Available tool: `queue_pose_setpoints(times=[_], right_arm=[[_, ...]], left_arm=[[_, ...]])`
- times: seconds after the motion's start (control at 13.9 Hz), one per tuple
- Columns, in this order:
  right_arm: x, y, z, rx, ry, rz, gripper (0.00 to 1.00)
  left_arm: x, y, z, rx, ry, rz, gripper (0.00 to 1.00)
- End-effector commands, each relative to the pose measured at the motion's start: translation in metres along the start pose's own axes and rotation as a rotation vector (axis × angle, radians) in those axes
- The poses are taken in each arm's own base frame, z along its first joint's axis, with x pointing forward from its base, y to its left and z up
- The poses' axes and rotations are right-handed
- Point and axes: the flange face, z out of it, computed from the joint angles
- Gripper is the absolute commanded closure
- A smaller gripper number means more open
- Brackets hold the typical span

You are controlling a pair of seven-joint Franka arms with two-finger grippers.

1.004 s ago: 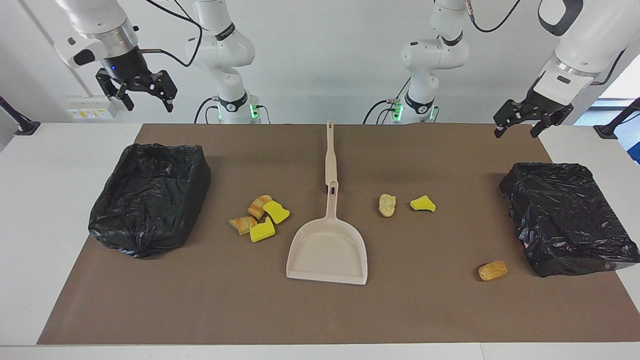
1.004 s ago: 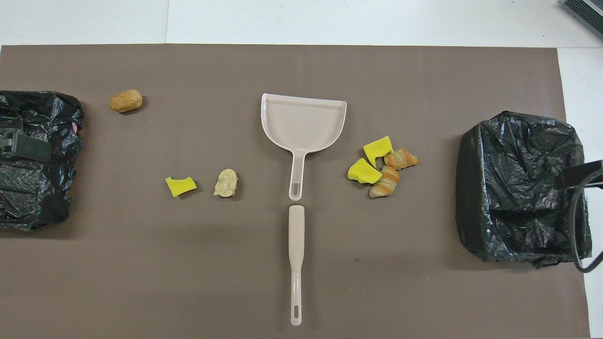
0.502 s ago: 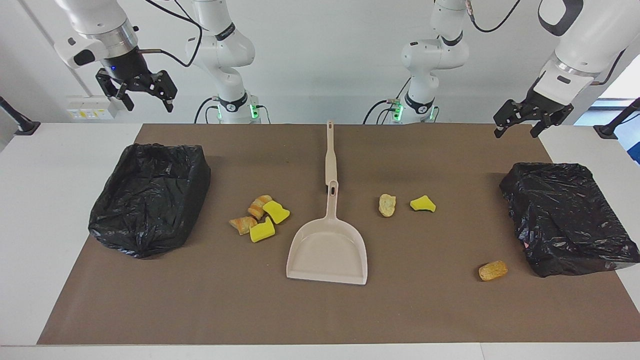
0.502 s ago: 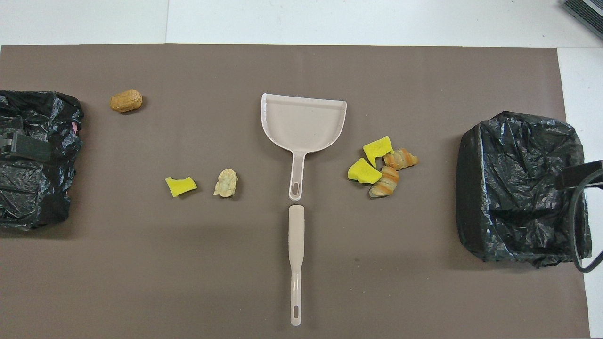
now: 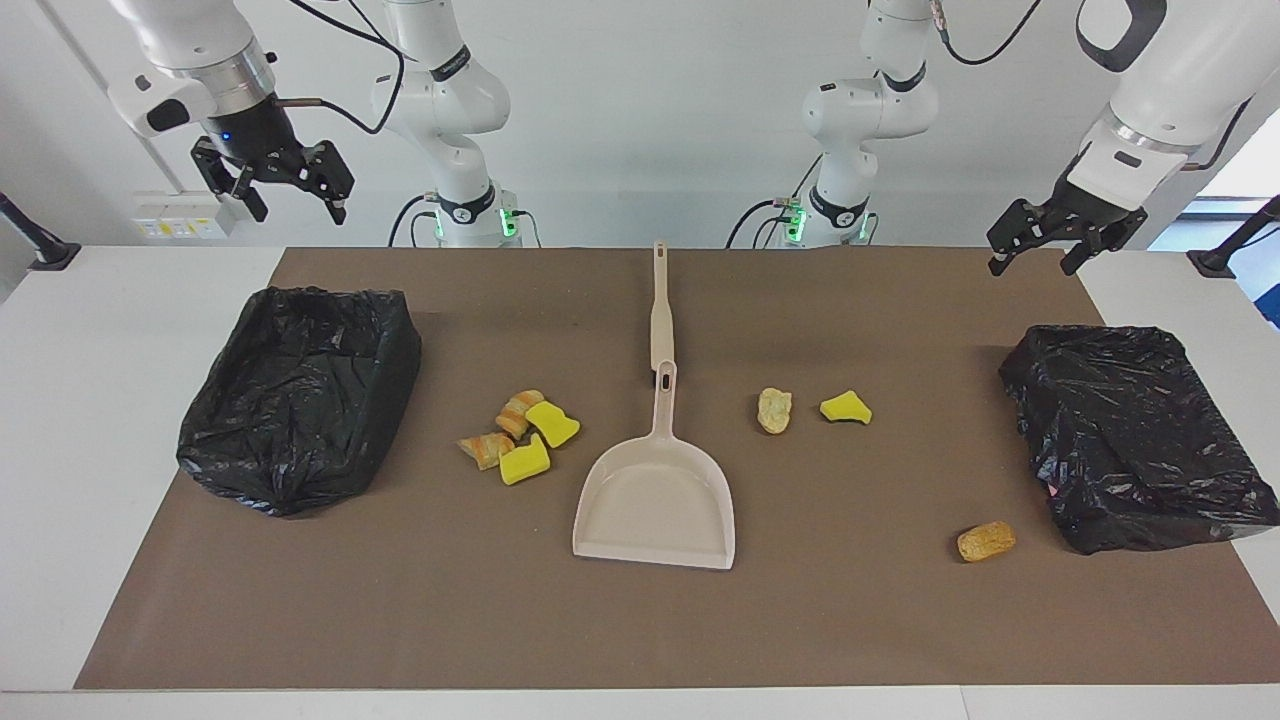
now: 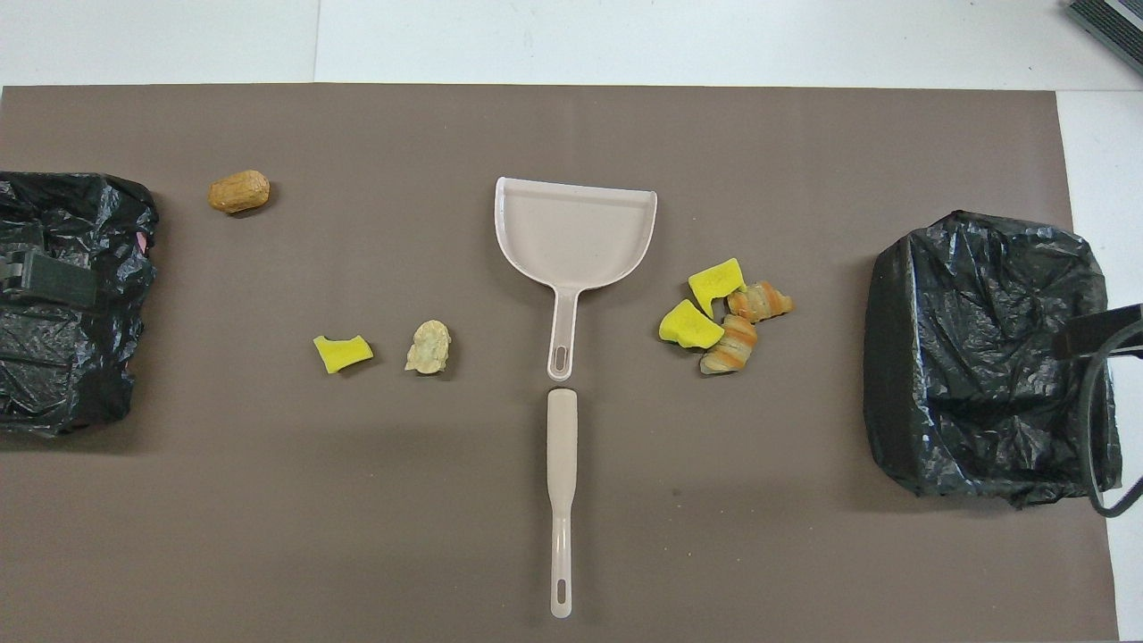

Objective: Sweep and dump trash in bin

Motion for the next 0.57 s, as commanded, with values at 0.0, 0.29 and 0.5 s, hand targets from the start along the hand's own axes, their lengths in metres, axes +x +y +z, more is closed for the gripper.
queue_pose_setpoints(times=[0.0,0.29,0.5], right_arm=[[-0.0066,0.0039,-0.0003,0.011,0.000,-0.021,0.00],[-0.0067,0.0067,-0.0003,0.000,-0.001,-0.076,0.00],[-0.0066,0.0060,0.0004,0.000,-0.002,-0.068,0.00]], left_arm=[[-0.0048,-0.0014,-0.0048,-0.005,0.009,0.000,0.00],[-0.0047,-0.0006,-0.0041,-0.005,0.008,0.002,0.00],[-0.0048,-0.0014,-0.0041,-0.005,0.008,0.000,0.00]])
